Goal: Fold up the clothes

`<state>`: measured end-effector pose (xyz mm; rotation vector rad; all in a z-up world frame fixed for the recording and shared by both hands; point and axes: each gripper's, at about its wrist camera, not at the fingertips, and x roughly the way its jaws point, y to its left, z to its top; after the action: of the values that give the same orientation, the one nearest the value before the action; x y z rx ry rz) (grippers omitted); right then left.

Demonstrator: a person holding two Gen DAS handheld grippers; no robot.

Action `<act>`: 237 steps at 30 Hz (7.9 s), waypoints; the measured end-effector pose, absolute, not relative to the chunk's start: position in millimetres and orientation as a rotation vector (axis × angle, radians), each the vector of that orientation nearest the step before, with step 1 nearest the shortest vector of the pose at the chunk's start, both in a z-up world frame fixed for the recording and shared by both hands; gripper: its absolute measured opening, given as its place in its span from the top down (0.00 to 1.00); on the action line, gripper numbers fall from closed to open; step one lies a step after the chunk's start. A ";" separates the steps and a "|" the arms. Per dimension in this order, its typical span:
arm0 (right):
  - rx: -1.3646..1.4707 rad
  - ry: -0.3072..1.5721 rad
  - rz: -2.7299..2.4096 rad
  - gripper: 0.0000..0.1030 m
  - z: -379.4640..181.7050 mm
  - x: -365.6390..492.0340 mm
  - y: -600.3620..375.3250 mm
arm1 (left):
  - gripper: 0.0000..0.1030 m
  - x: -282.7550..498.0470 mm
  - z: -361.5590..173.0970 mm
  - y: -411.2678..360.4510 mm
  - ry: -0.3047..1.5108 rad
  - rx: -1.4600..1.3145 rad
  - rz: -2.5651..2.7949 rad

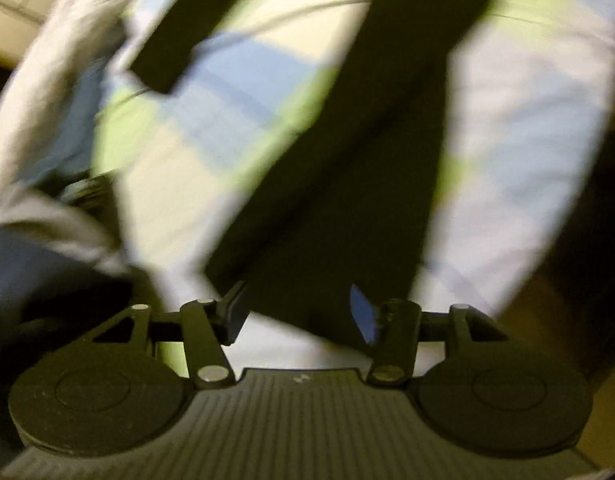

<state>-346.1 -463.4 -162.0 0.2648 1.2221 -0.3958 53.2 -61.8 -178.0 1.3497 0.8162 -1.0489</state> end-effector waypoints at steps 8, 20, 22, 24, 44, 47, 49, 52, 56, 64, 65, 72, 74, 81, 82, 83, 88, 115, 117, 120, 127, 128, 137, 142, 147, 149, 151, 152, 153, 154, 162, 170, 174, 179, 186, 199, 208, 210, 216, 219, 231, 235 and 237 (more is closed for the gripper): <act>0.527 1.147 -0.551 0.27 -179.7 -364.2 -508.3 | 0.73 11.1 -239.8 -73.5 0.786 1.429 -1.090; 0.981 0.891 -0.725 0.27 -206.5 -391.9 -594.4 | 0.58 34.7 -193.4 -71.3 0.737 1.404 -1.064; 1.056 0.850 -0.727 0.27 -214.6 -391.8 -601.6 | 0.54 37.8 -191.4 -78.8 0.684 1.410 -1.042; 1.128 0.806 -0.731 0.27 -222.6 -391.5 -608.4 | 0.50 41.8 -194.2 -89.2 0.636 1.438 -1.027; 1.054 0.843 -0.700 0.91 -177.4 -383.1 -646.8 | 0.98 97.1 -207.1 -126.4 0.619 1.604 -1.102; 1.060 0.844 -0.709 0.91 -169.6 -374.1 -650.7 | 0.97 102.2 -167.0 -128.2 0.576 1.542 -1.080; 1.063 0.813 -0.689 0.91 -157.3 -364.3 -656.0 | 0.97 111.2 -137.2 -136.7 0.488 1.508 -1.029; 1.060 0.724 -0.654 0.91 -128.8 -355.0 -668.8 | 0.97 117.3 -90.8 -150.3 0.355 1.452 -0.955; 1.001 0.660 -0.616 0.91 -91.7 -355.8 -676.9 | 0.97 99.7 -55.7 -149.6 0.290 1.419 -0.927; 0.999 0.803 -0.633 0.91 -133.8 -417.1 -641.5 | 0.95 33.5 -162.3 -86.7 0.574 1.407 -0.903; 1.004 0.835 -0.644 0.91 -146.3 -425.8 -634.6 | 0.93 25.3 -179.9 -78.8 0.630 1.426 -0.907; 1.056 0.989 -0.675 0.91 -190.7 -464.5 -611.2 | 0.90 -16.2 -226.9 -40.1 0.850 1.456 -0.911; 1.061 0.971 -0.682 0.90 -183.0 -468.7 -615.2 | 0.87 -14.0 -214.4 -42.9 0.847 1.425 -0.901; 1.048 0.842 -0.795 0.66 -160.1 -479.6 -649.3 | 0.81 -7.4 -191.0 -119.0 0.762 1.317 -0.973; 1.047 0.813 -0.803 0.37 -158.1 -479.7 -656.8 | 0.80 -13.2 -190.6 -136.0 0.737 1.323 -1.008; 1.045 0.779 -0.808 0.32 -156.3 -482.6 -664.2 | 0.79 -18.8 -190.2 -153.1 0.712 1.329 -1.044; 1.160 0.684 -0.805 0.32 -193.4 -496.2 -708.3 | 0.75 -67.8 -190.8 -240.7 0.622 1.319 -1.170; 1.322 0.656 -0.930 1.00 -198.6 -656.8 -779.1 | 0.72 -281.9 -232.6 -476.9 0.662 1.372 -1.521; 1.291 0.687 -0.964 1.00 -194.9 -673.7 -788.2 | 0.71 -274.4 -231.3 -467.0 0.683 1.365 -1.477; 1.157 0.750 -0.926 1.00 -171.0 -660.4 -797.3 | 0.66 -244.8 -233.1 -453.0 0.681 1.357 -1.393; 0.933 0.854 -0.721 0.44 -139.1 -537.1 -769.9 | 0.56 -131.0 -232.9 -408.5 0.604 1.344 -1.186; 0.904 0.860 -0.676 0.43 -136.0 -513.5 -760.1 | 0.56 -111.4 -234.2 -400.9 0.591 1.346 -1.163; 0.555 1.017 -0.260 0.43 -133.5 -293.7 -624.4 | 0.56 92.9 -265.0 -343.0 0.407 1.489 -1.032; 0.460 1.073 -0.146 0.43 -151.8 -193.7 -558.8 | 0.57 170.5 -296.7 -329.0 0.356 1.557 -1.035; 0.367 1.116 -0.080 0.43 -168.4 -131.2 -520.5 | 0.98 208.9 -296.1 -325.4 0.345 1.543 -1.109; 0.338 1.130 -0.074 0.43 -174.0 -113.8 -515.6 | 0.98 228.7 -281.3 -330.4 0.354 1.488 -1.090; 0.324 1.140 -0.074 0.43 -176.7 -103.2 -514.4 | 0.98 253.6 -262.7 -337.2 0.367 1.425 -1.033; 0.322 1.144 -0.075 0.43 -177.3 -99.8 -514.7 | 0.98 265.6 -254.1 -339.4 0.367 1.403 -1.002; 0.319 1.148 -0.077 0.43 -177.8 -96.3 -515.1 | 0.99 272.7 -247.4 -340.9 0.362 1.402 -0.966; 0.317 1.151 -0.078 0.43 -178.3 -92.9 -515.5 | 0.99 277.7 -244.3 -339.5 0.385 1.385 -0.959; 0.287 1.166 -0.077 0.43 -187.4 -66.5 -527.4 | 0.55 318.3 -219.6 -328.7 0.567 1.244 -0.900; 0.143 1.166 -0.113 0.43 -201.0 -47.5 -545.9 | 0.51 370.5 -252.7 -379.2 0.719 1.055 -0.918; 0.071 1.165 -0.131 0.23 -207.8 -38.0 -555.2 | 0.54 390.7 -274.4 -398.6 0.734 1.068 -0.970; 0.043 1.163 -0.176 0.23 -218.2 -31.7 -572.1 | 1.00 396.2 -265.4 -412.4 0.756 1.166 -1.065; 0.092 1.141 -0.191 0.23 -211.0 -33.0 -578.3 | 1.00 450.5 -229.7 -423.5 0.625 1.068 -0.799; 0.050 1.174 -0.012 0.23 -220.1 -36.9 -522.4 | 0.49 390.7 -239.4 -353.7 0.972 0.942 -0.919; 0.033 1.199 -0.010 0.23 -225.3 -37.1 -511.7 | 0.55 412.1 -262.1 -337.1 1.127 0.635 -0.883; 0.031 1.203 -0.013 0.23 -225.4 -36.9 -510.3 | 0.62 411.4 -264.1 -340.5 1.110 0.655 -0.884; 0.027 1.198 -0.013 0.23 -222.5 -33.7 -506.7 | 0.95 417.8 -247.9 -346.4 0.975 0.679 -0.901; 0.018 1.193 -0.014 0.23 -221.0 -32.0 -507.0 | 0.93 434.2 -243.0 -351.7 0.926 0.654 -0.896; -0.016 1.214 0.000 0.23 -224.2 -46.4 -497.2 | 0.64 341.8 -247.0 -299.9 0.541 1.126 -1.039; -0.067 1.238 0.000 0.23 -232.9 -49.1 -488.6 | 0.56 292.4 -294.2 -281.3 0.349 1.489 -1.167; -0.136 1.252 -0.007 0.23 -236.7 -51.3 -482.8 | 0.59 290.0 -313.8 -282.0 0.291 1.561 -1.135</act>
<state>-51.3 -482.8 -236.7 -0.1356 1.2525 -0.0070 290.0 -282.1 -313.8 1.5611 0.2914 -1.1352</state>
